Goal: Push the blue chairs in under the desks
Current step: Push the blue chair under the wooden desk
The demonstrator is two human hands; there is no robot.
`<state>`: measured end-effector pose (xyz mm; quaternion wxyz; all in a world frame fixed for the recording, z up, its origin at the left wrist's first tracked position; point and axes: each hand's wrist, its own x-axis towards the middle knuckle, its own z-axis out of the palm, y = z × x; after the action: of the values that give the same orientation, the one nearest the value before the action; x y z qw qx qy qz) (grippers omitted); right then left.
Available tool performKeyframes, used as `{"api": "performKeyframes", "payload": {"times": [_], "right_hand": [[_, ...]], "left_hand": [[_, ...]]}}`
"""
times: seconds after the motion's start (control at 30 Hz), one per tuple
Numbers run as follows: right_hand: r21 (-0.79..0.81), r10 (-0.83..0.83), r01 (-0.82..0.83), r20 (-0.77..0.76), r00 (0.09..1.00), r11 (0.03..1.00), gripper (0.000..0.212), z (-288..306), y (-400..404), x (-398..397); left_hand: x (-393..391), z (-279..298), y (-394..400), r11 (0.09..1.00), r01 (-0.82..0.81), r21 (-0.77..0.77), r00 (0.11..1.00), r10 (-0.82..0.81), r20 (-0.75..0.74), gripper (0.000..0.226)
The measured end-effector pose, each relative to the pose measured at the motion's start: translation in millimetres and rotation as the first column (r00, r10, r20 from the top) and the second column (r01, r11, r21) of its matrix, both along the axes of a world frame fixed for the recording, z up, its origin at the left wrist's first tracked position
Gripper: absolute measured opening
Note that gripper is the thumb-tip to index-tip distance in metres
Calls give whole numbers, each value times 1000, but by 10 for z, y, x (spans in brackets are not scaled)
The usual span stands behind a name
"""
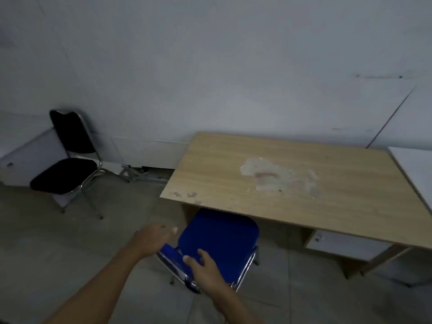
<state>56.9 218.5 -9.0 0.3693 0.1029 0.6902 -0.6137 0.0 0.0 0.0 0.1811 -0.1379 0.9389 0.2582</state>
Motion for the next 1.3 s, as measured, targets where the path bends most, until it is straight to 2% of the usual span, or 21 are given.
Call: {"api": "performKeyframes", "payload": {"times": [0.03,0.1,0.17,0.27,0.33,0.37,0.43,0.47,0.53,0.57,0.6,0.63,0.67,0.7,0.77,0.9,1.07,1.2,1.3], "right_hand": [[17,-50,50,-25,998,999,80,-28,-82,-11],[74,-64,65,-16,998,995,72,-102,-238,-5],[144,17,-10,-45,999,990,62,-61,-366,121],[382,162,-100,-133,978,919,78,-213,-570,287],[415,202,-114,-175,964,903,73,-394,-511,386],[415,154,-52,-217,964,909,69,-447,-487,393],[437,108,22,-272,956,899,59,-473,-425,369],[463,148,-7,-269,952,886,57,-496,-375,365],[588,251,-30,-299,921,809,69,-593,-322,392],[564,183,43,-338,923,825,83,-637,-250,396],[515,203,5,-346,916,857,96,-683,-132,411],[501,226,-16,-361,905,865,97,-735,-45,381],[513,196,19,-362,912,858,88,-665,5,393],[597,251,31,-383,889,801,79,-656,73,469],[591,191,87,-391,900,802,71,-607,288,542],[602,130,113,-345,930,790,64,-626,765,592],[631,38,215,-362,931,745,61,-624,1464,686],[596,-43,234,-317,947,768,53,-765,1822,775],[407,-224,288,-198,954,867,54,-802,1879,758]], "left_hand": [[-55,-37,-140,999,-33,8,999,33,18,128],[-92,-157,-370,999,-36,-15,996,37,85,125],[-75,-237,-477,1000,7,0,992,-7,128,114],[18,-345,-629,992,108,-65,988,-100,120,116],[44,-425,-739,983,148,-113,982,-132,134,113],[21,-454,-755,980,158,-124,980,-140,144,113],[54,-470,-753,993,86,-81,983,-71,170,129],[39,-470,-723,996,69,-64,985,-58,162,136],[10,-487,-633,995,65,-74,987,-53,154,140],[7,-494,-574,995,73,-70,984,-60,165,137],[13,-518,-477,995,78,-57,982,-67,176,135],[42,-527,-401,996,68,-50,981,-58,183,132],[95,-553,-314,998,43,-39,983,-35,180,129],[152,-564,-236,999,21,-24,984,-16,177,125],[313,-570,-22,999,-6,33,988,1,155,115],[580,-531,506,990,-48,134,989,29,147,109],[836,-486,1298,986,-87,144,991,72,110,100],[933,-485,1682,978,-155,138,982,136,134,117],[973,-518,1685,956,-269,116,960,257,109,139]]}}
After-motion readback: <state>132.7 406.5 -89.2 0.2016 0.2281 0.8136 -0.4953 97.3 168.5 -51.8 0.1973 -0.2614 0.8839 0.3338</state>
